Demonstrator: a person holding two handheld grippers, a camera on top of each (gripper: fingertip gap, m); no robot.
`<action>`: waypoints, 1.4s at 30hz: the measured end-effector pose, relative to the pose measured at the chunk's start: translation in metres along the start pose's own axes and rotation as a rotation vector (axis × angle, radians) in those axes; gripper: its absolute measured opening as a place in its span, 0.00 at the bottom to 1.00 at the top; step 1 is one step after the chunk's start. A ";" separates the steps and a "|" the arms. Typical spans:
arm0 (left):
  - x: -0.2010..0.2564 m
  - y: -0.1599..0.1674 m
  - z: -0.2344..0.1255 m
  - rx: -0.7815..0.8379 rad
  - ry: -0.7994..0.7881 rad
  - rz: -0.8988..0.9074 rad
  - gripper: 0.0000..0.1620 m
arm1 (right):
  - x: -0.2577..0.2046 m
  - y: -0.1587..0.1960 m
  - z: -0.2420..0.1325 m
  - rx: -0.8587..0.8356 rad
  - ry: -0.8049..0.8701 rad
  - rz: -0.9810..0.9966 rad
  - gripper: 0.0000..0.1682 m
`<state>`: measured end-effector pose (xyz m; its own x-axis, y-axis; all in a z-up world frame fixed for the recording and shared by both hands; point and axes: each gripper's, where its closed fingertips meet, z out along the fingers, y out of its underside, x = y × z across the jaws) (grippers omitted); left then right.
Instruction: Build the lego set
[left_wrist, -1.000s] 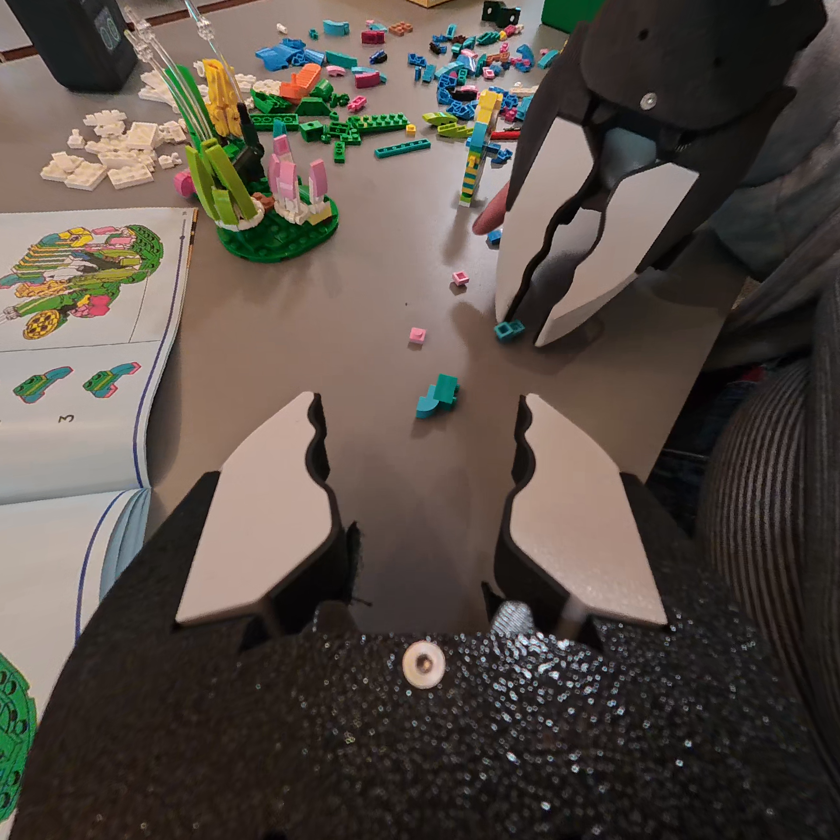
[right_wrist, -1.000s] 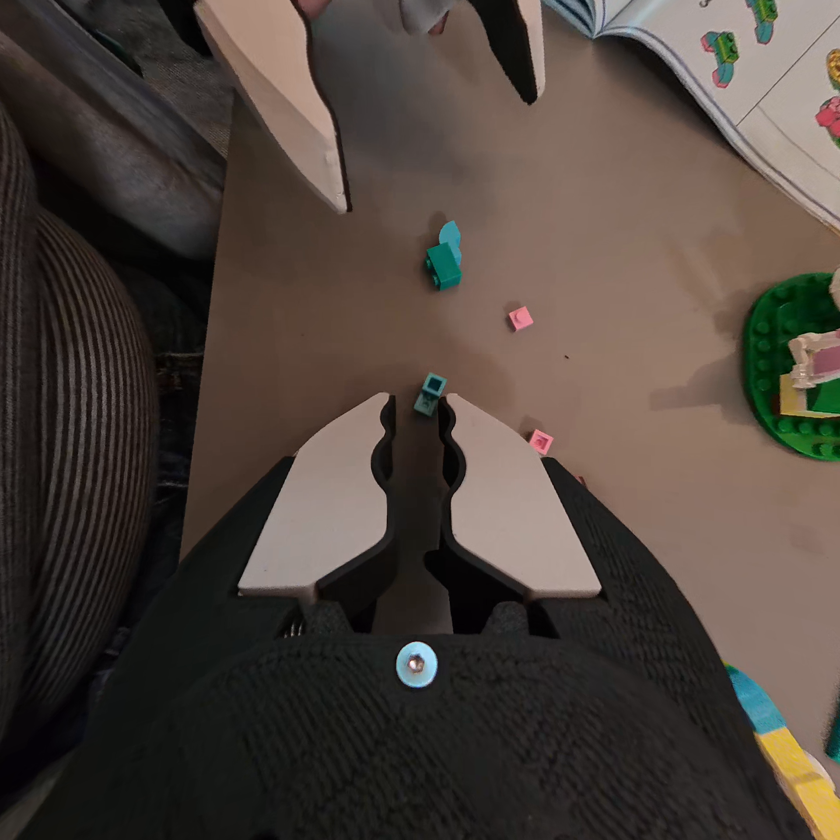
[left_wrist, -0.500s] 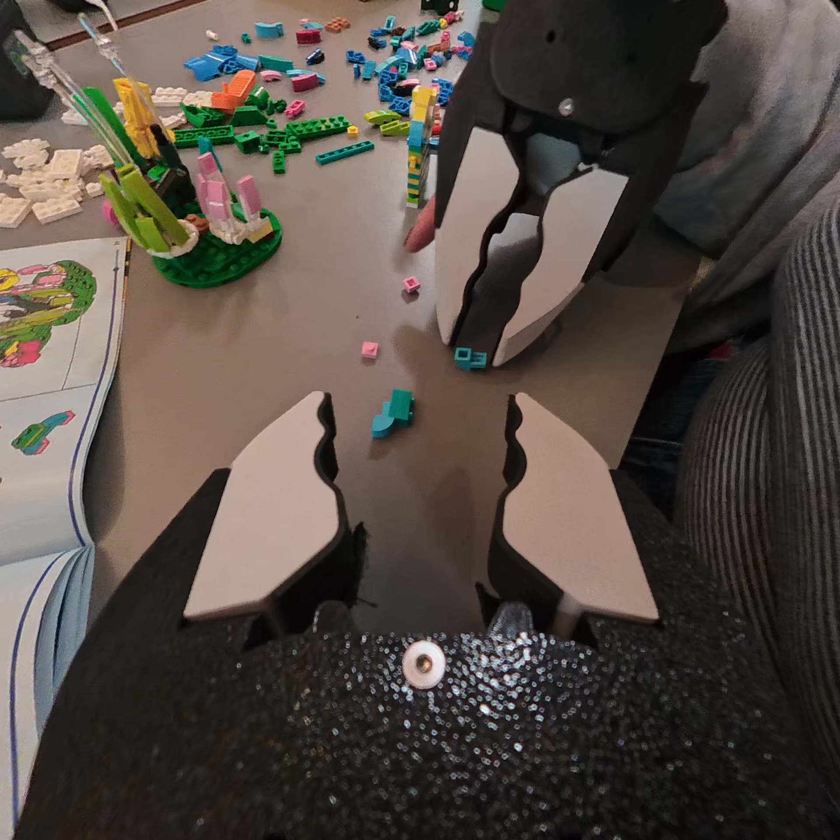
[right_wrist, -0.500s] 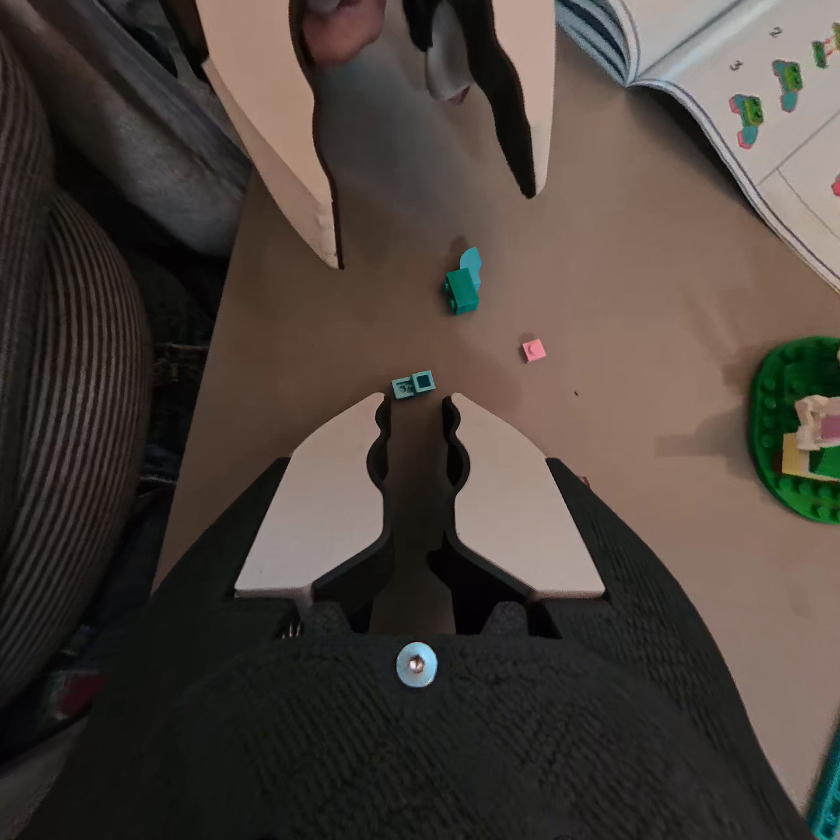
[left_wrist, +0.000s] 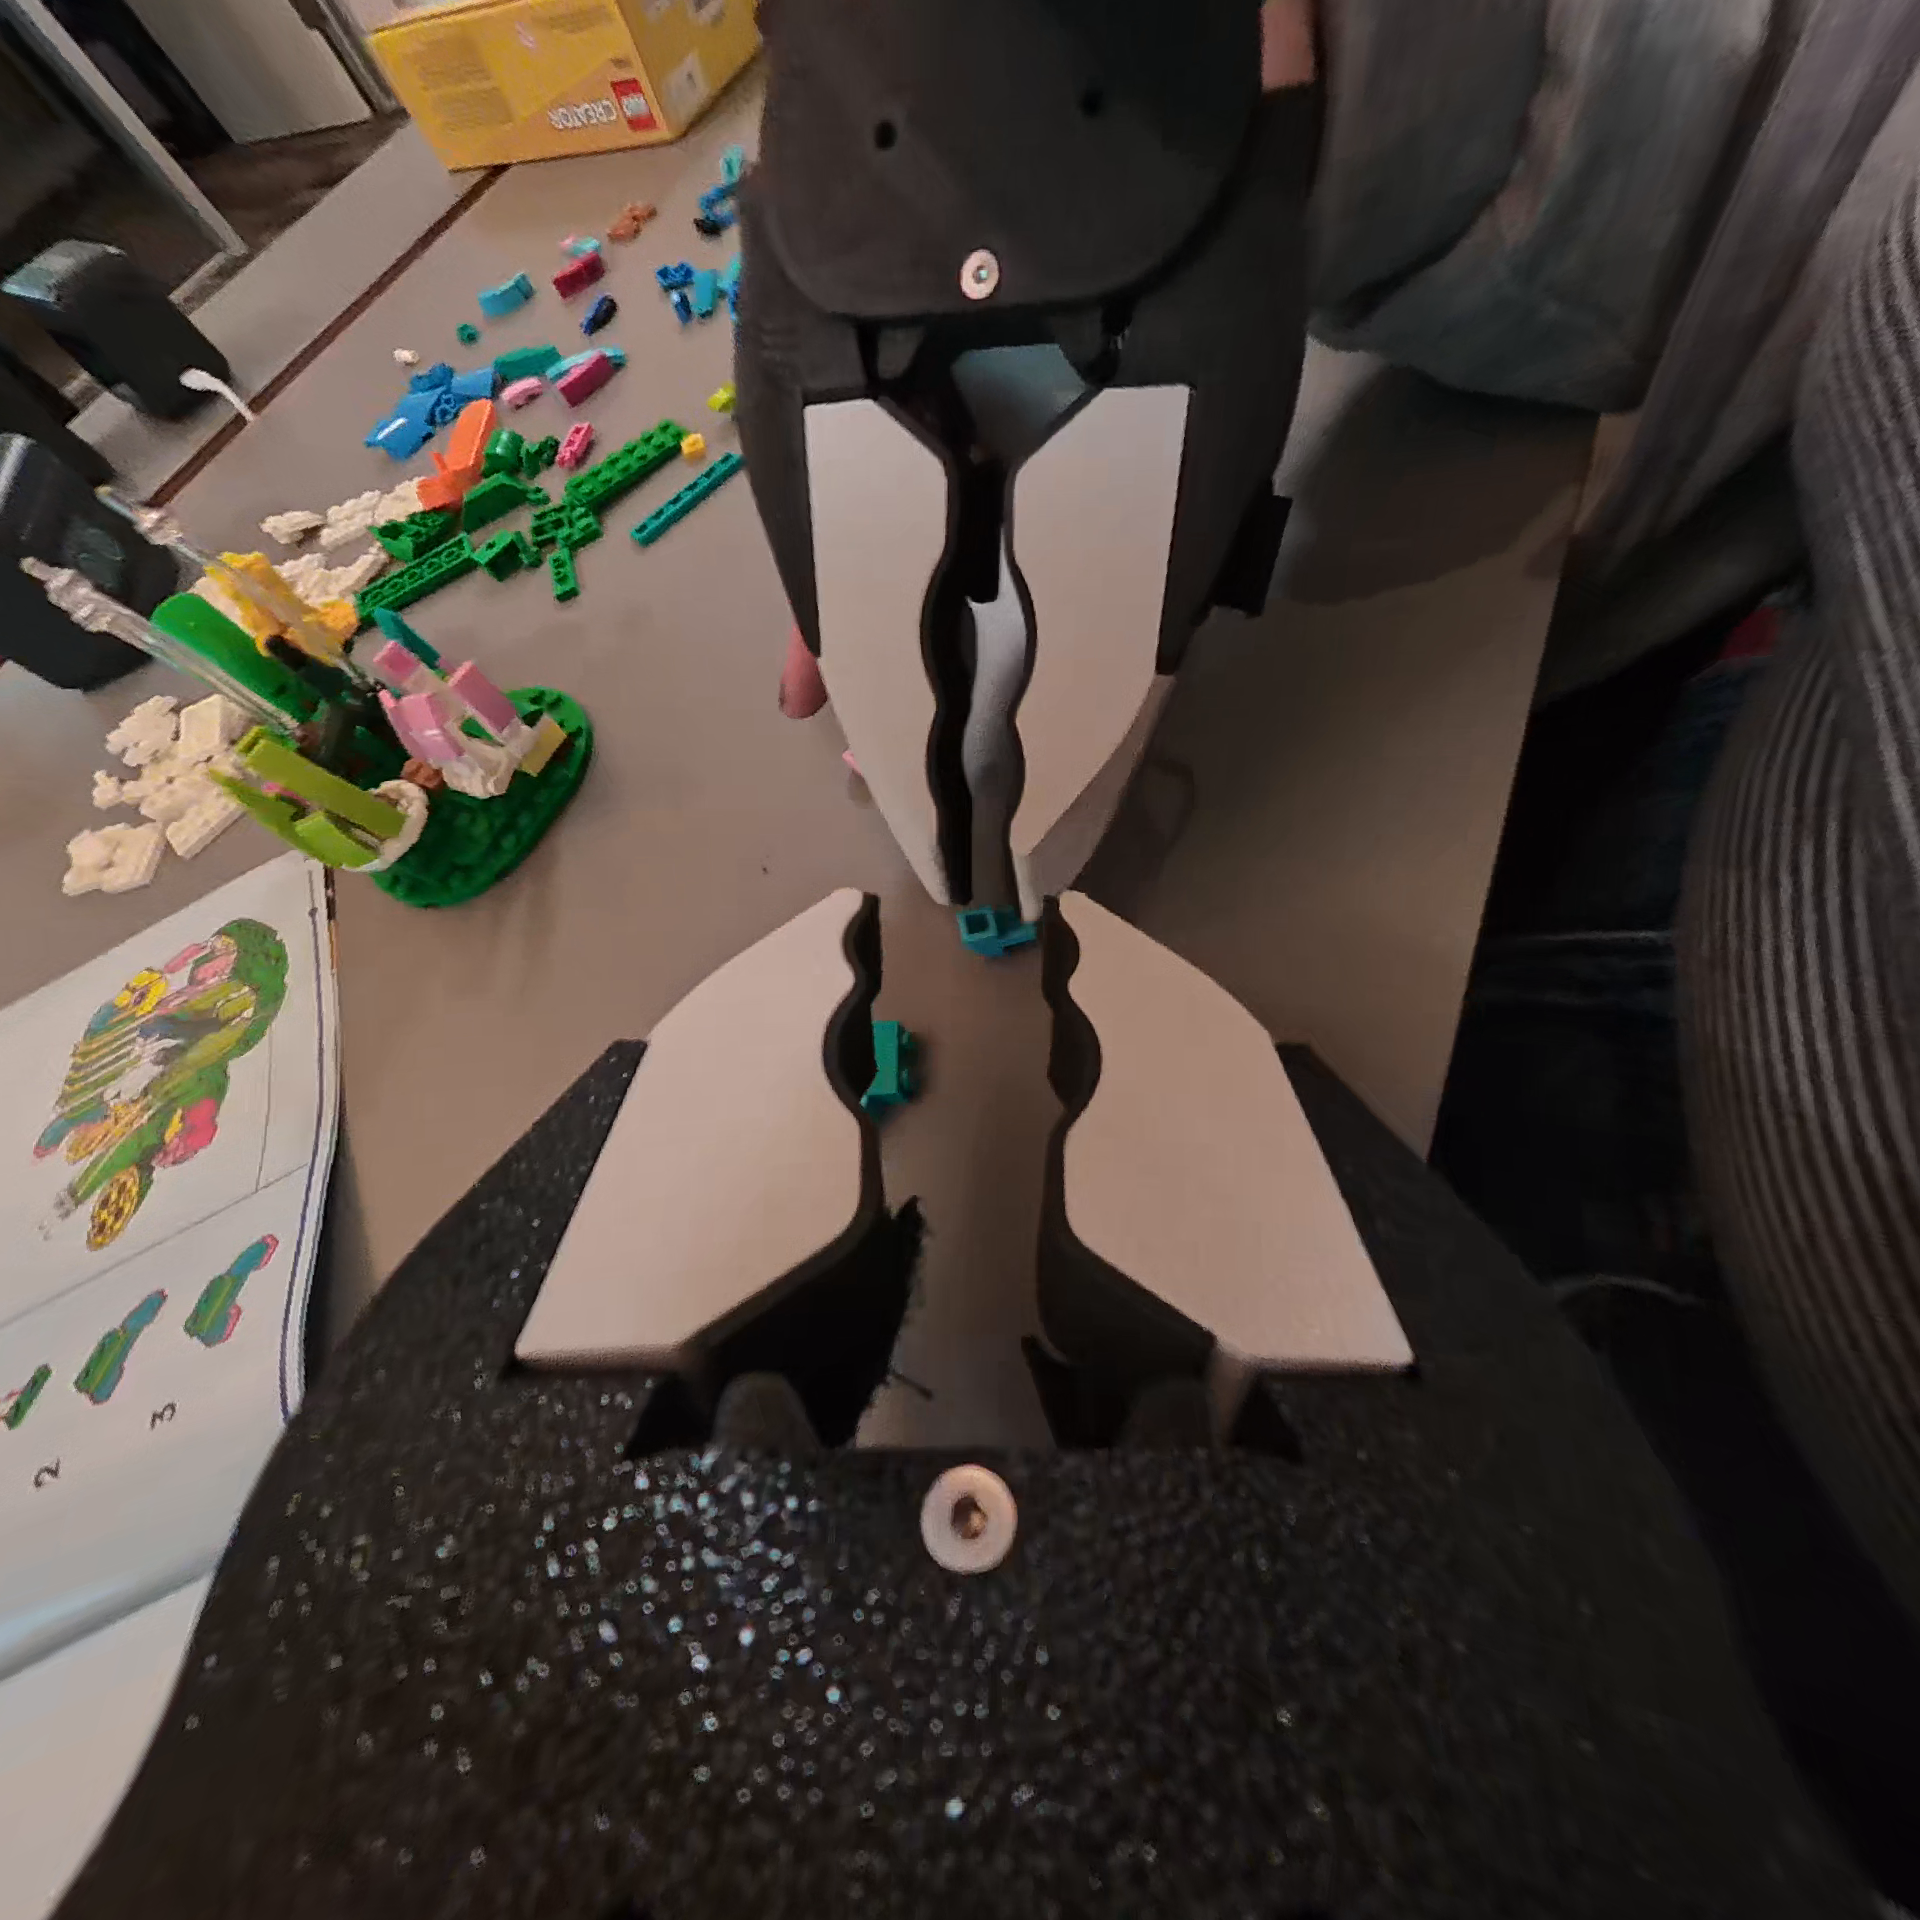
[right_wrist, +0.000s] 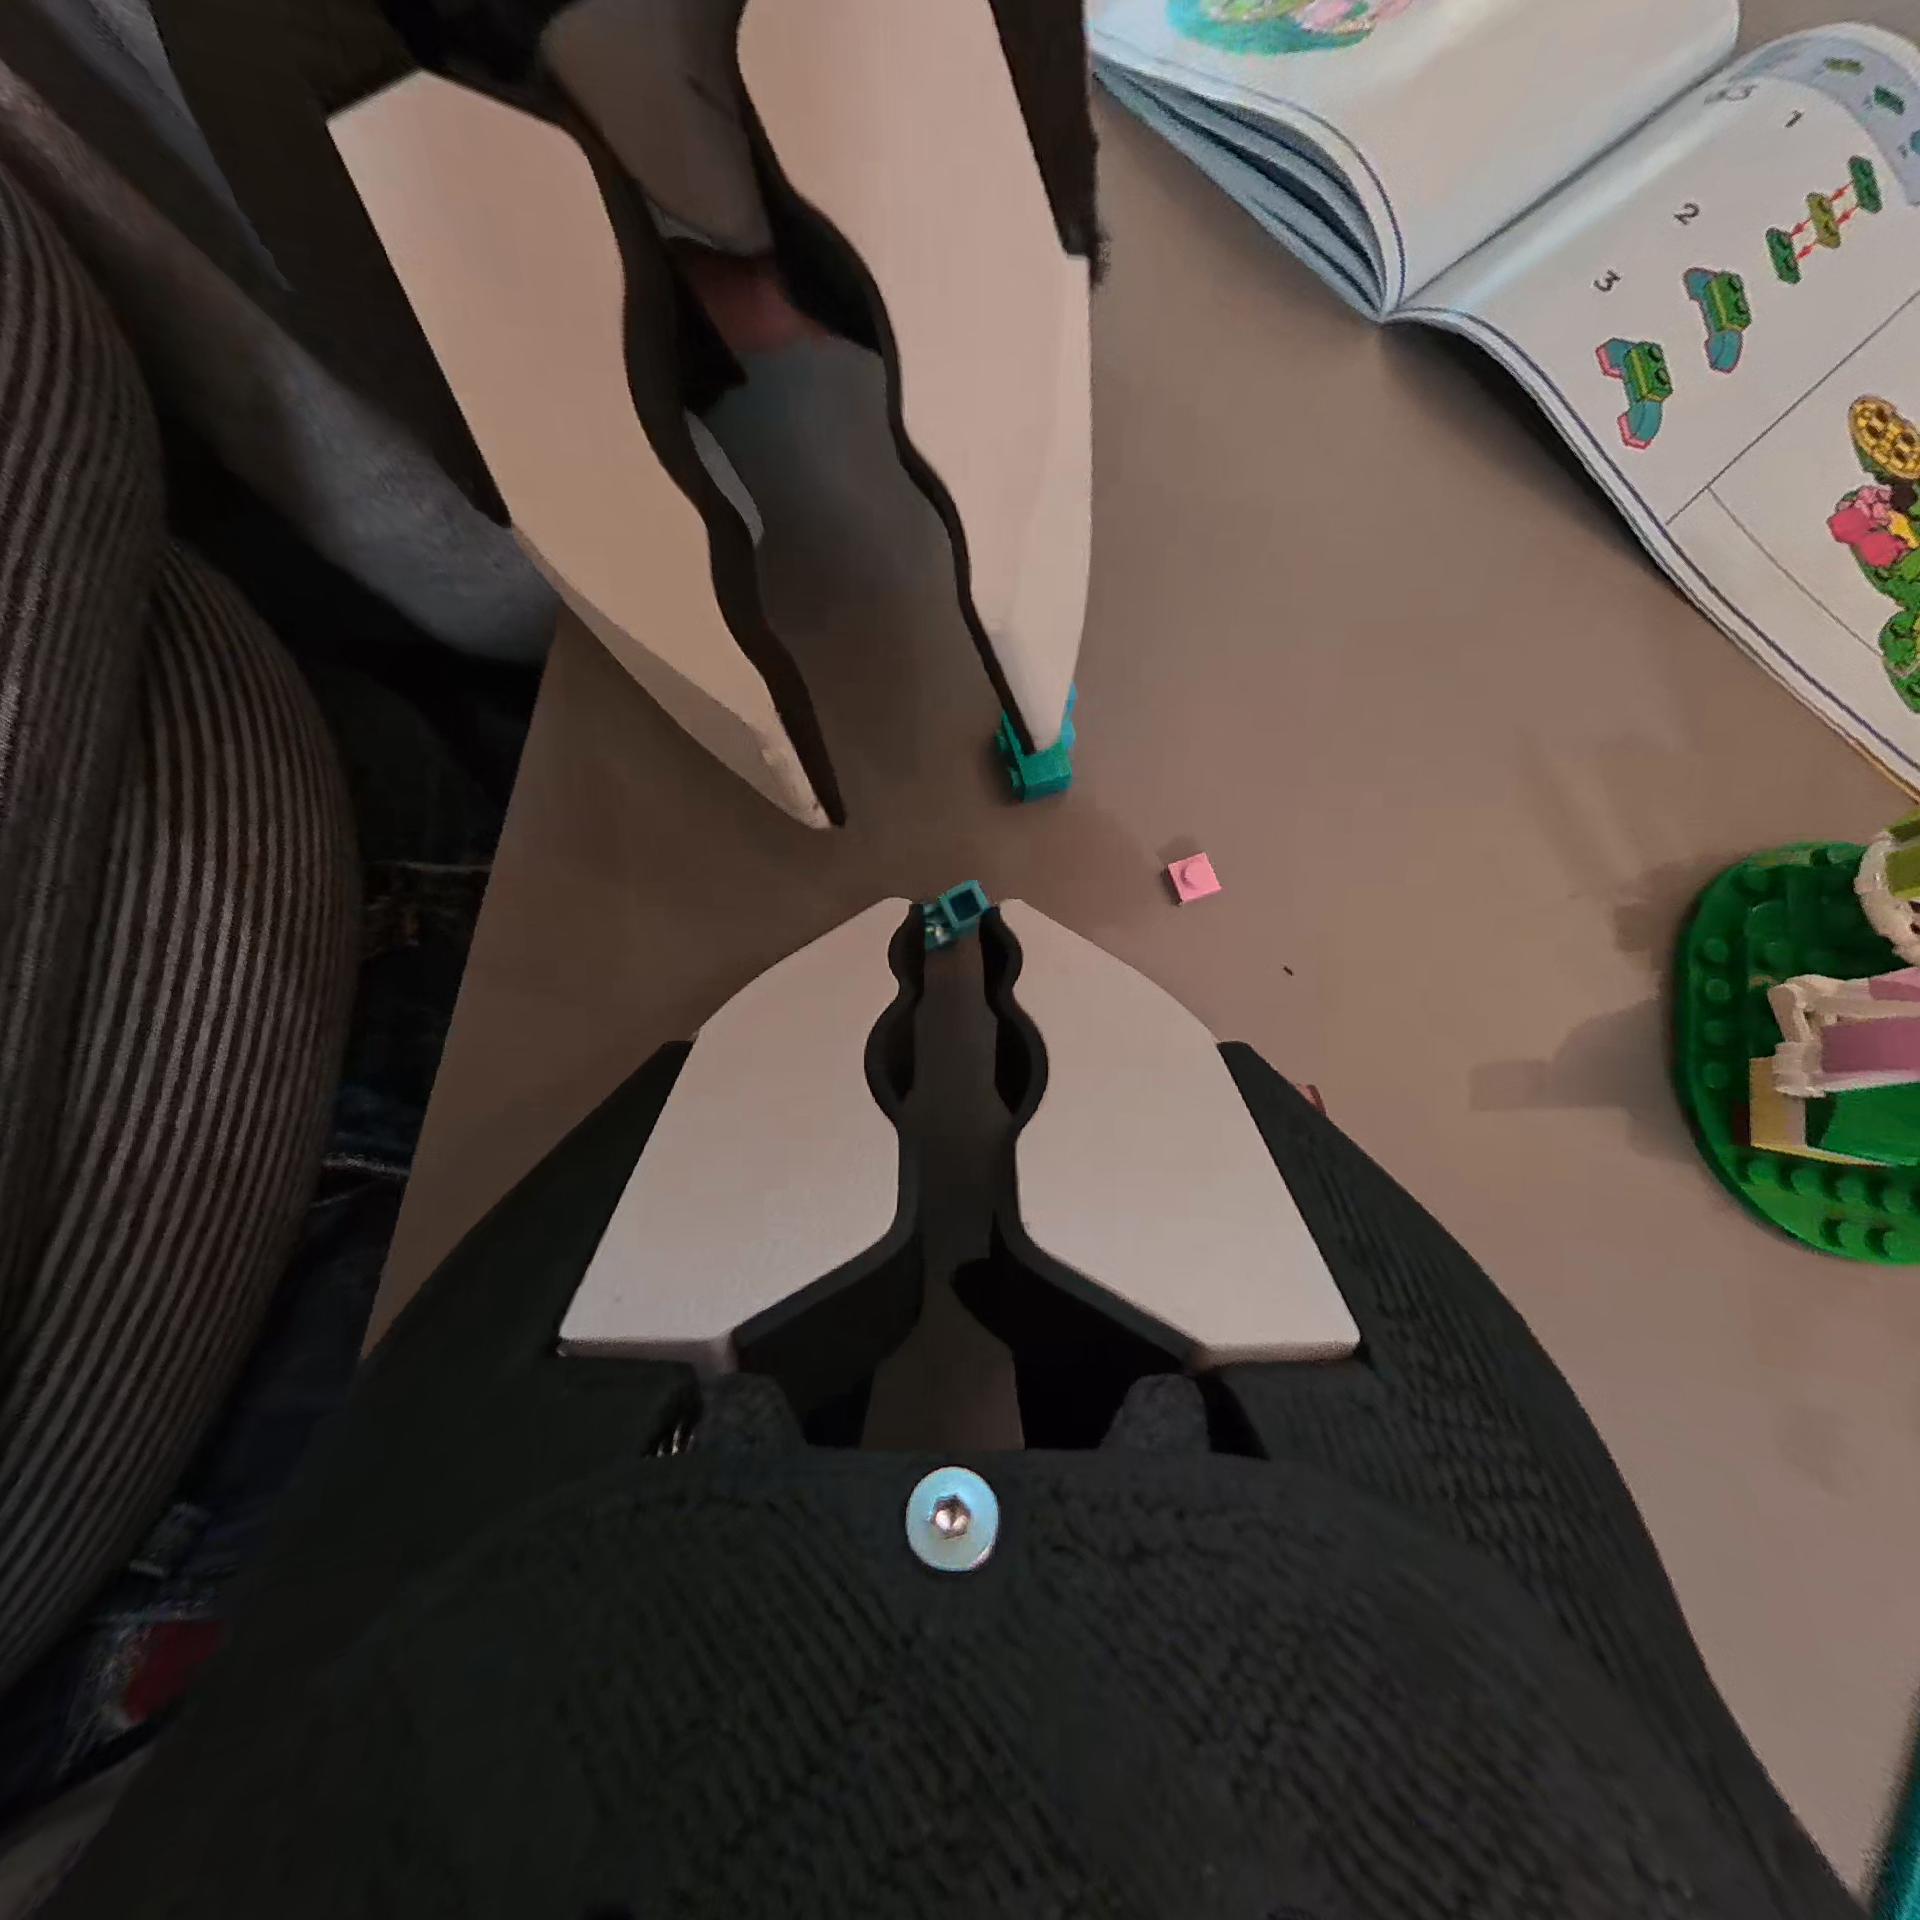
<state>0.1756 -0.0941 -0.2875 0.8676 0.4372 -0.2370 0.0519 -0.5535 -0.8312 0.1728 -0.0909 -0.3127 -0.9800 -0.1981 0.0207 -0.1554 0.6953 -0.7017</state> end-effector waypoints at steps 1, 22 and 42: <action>0.001 0.001 0.002 -0.013 0.005 0.012 0.18 | 0.000 0.002 0.002 -0.013 0.004 -0.023 0.07; -0.007 0.010 0.001 -0.050 0.001 -0.088 0.15 | 0.007 0.001 -0.015 -0.048 0.185 -0.433 0.10; 0.002 0.002 0.006 -0.037 0.071 -0.167 0.18 | -0.005 0.024 -0.026 -0.282 -0.024 -0.412 0.16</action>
<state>0.1744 -0.0901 -0.2931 0.8781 0.4747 -0.0602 0.2151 -0.5040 -0.8365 0.1704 -0.0554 -0.3116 -0.8276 -0.5089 0.2368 -0.5596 0.7154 -0.4184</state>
